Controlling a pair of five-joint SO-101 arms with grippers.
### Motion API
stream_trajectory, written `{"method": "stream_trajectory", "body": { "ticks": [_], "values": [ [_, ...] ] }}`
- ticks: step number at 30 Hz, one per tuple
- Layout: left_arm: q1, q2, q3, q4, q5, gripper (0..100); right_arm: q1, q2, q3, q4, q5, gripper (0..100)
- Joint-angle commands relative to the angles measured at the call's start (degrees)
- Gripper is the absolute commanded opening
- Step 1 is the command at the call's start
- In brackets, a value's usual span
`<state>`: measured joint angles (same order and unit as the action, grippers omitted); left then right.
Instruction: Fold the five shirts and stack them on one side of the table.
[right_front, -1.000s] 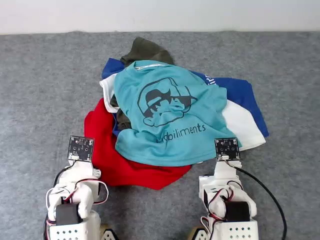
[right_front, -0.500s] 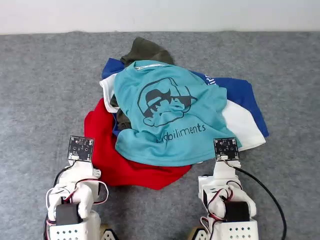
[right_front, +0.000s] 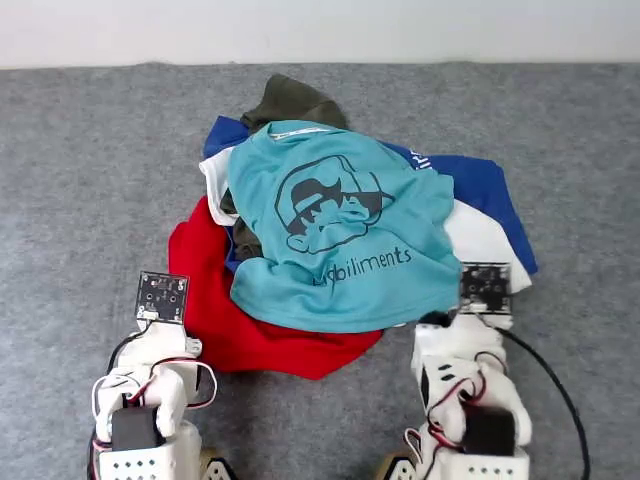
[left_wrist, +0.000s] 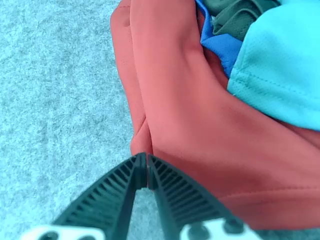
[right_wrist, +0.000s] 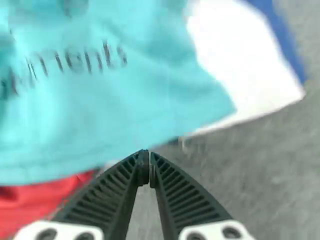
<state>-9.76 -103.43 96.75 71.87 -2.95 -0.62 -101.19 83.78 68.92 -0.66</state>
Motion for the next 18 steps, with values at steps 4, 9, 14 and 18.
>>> {"method": "stream_trajectory", "body": {
  "ticks": [4, 9, 14, 18],
  "values": [
    [0.0, -0.44, -0.31, 0.18, 0.09, 2, 0.84, 16.04, -17.67, -0.75, 1.93, 0.8],
    [0.0, -0.44, -0.31, 0.18, 0.09, 2, 0.48, 37.41, -34.55, 5.76, 2.02, 0.8],
    [0.0, -0.44, -0.31, 0.18, 0.09, 2, 0.4, 51.91, -45.19, 12.26, 2.29, 0.8],
    [0.0, -0.44, -0.31, 0.18, 0.09, 2, 0.4, 54.55, -48.0, 13.41, 2.29, 0.8]
  ]
}}
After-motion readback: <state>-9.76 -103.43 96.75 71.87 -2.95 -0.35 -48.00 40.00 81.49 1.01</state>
